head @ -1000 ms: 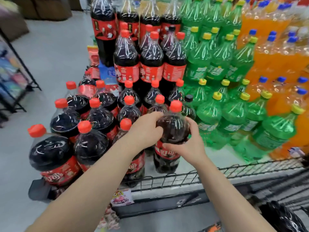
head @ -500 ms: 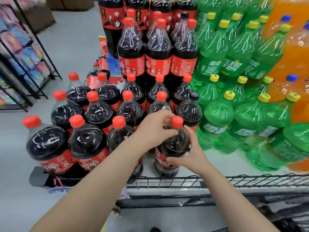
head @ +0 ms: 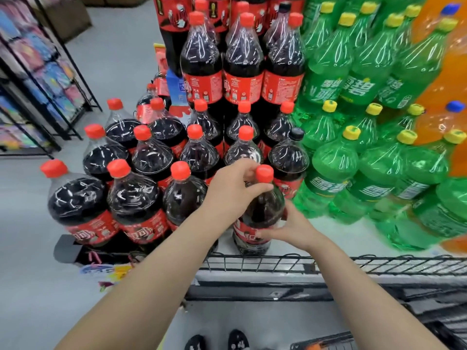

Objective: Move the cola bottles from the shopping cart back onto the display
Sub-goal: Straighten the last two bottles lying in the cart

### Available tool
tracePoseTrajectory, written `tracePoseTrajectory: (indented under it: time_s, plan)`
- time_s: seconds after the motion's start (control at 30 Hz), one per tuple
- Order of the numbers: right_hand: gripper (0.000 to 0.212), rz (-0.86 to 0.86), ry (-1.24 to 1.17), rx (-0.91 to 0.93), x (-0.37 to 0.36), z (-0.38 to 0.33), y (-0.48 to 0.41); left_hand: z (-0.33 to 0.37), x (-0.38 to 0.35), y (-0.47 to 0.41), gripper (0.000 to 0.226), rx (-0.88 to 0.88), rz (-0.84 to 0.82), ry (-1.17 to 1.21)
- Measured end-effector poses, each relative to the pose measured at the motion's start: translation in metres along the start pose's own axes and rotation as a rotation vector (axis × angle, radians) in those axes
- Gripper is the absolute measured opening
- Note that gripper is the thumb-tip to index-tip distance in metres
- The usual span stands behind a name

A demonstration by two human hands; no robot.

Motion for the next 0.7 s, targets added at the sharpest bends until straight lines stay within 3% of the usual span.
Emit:
tracePoseTrajectory:
  time_s: [0.13, 0.27, 0.43, 0.53, 0.57, 0.7]
  plan:
    - [0.1, -0.035, -0.013, 0.0, -0.017, -0.007, -0.004, -0.002, 0.009, 0.002, 0.031, 0.002, 0.018, -0.043]
    - [0.091, -0.076, -0.027, -0.002, -0.031, -0.017, -0.01, -0.012, 0.027, 0.011, 0.03, 0.028, 0.047, -0.002]
    - [0.076, -0.115, -0.097, -0.008, -0.035, -0.025, -0.001, -0.011, 0.024, 0.002, 0.035, 0.013, -0.061, -0.094]
    - [0.089, 0.054, -0.048, -0.026, -0.029, -0.018, 0.016, -0.006, 0.023, 0.002, 0.039, -0.071, -0.097, -0.192]
    - [0.085, 0.144, -0.069, -0.031, -0.025, -0.018, 0.027, -0.002, 0.026, 0.004, 0.04, -0.132, -0.062, -0.231]
    - [0.035, 0.569, -0.206, -0.005, -0.013, -0.017, 0.084, 0.036, 0.03, 0.033, 0.03, -0.48, 0.086, -0.134]
Point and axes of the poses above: each hand's wrist, its own y-axis away from the middle knuckle, its own x-axis out of the back of the hand, z = x × y, the point moved 8 cm from there along -y, towards the middle knuckle, and after that the axes turned 7 degrees about -z, right-handed, at the moved point
